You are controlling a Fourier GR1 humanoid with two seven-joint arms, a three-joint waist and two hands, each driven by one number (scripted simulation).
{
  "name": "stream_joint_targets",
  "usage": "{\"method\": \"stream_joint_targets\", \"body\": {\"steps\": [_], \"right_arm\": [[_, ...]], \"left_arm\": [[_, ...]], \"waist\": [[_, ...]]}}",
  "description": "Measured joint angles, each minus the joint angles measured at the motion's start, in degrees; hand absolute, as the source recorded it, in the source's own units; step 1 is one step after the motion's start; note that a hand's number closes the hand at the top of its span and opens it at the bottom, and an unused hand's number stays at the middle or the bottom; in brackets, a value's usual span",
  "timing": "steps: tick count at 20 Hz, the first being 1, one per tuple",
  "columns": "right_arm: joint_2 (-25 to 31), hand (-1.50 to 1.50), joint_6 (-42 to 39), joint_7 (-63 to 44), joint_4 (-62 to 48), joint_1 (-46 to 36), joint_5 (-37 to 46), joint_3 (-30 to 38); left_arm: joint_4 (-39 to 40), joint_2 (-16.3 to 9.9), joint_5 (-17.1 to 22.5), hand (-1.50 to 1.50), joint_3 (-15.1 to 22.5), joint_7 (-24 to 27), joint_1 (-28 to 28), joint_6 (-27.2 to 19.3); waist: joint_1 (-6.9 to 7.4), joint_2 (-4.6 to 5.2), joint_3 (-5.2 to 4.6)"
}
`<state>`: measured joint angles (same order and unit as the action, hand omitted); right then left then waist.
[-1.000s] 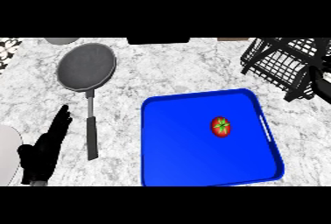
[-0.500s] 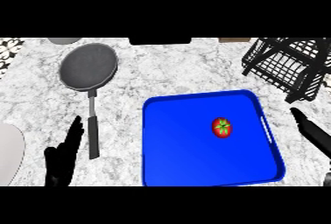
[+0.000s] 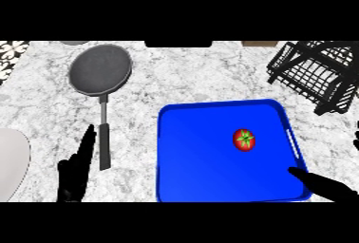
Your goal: Pick the tomato from the tray and place it in the tiered basket
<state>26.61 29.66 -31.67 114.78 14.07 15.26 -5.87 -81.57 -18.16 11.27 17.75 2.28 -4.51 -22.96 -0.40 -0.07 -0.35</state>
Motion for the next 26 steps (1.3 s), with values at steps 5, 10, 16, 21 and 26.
{"method": "stream_joint_targets", "body": {"steps": [5, 10, 16, 21, 26], "right_arm": [[6.23, -1.5, -7.26, -17.2, 3.78, -1.61, 10.26, -4.68], [5.82, -1.5, -14.59, -31.09, 7.22, -8.7, 21.14, -9.87], [-1.9, -1.5, -19.5, -36.47, 2.05, -17.13, 32.12, -16.53], [-6.32, -1.5, -23.94, -37.85, -4.83, -20.89, 35.12, -17.75], [-11.45, -1.5, -28.06, -38.33, -10.81, -23.35, 36.99, -18.01]], "left_arm": [[0.27, 0.58, -0.67, 0.0, 0.49, -1.03, 1.23, -0.3], [0.4, 0.75, -0.95, 0.0, 0.47, -2.4, 1.91, -0.07], [1.25, 1.06, -1.19, 0.0, 0.01, -2.04, 2.27, 0.68], [1.46, 1.3, -1.06, 0.0, -0.51, -0.79, 1.88, 1.35], [1.61, 1.78, -1.9, 0.0, -0.41, -0.86, 1.98, 0.88]], "waist": [[0.95, 0.19, -0.02], [1.45, 0.14, 0.09], [1.62, 0.06, 0.26], [1.62, 0.07, 0.32], [1.36, 0.05, 0.4]]}}
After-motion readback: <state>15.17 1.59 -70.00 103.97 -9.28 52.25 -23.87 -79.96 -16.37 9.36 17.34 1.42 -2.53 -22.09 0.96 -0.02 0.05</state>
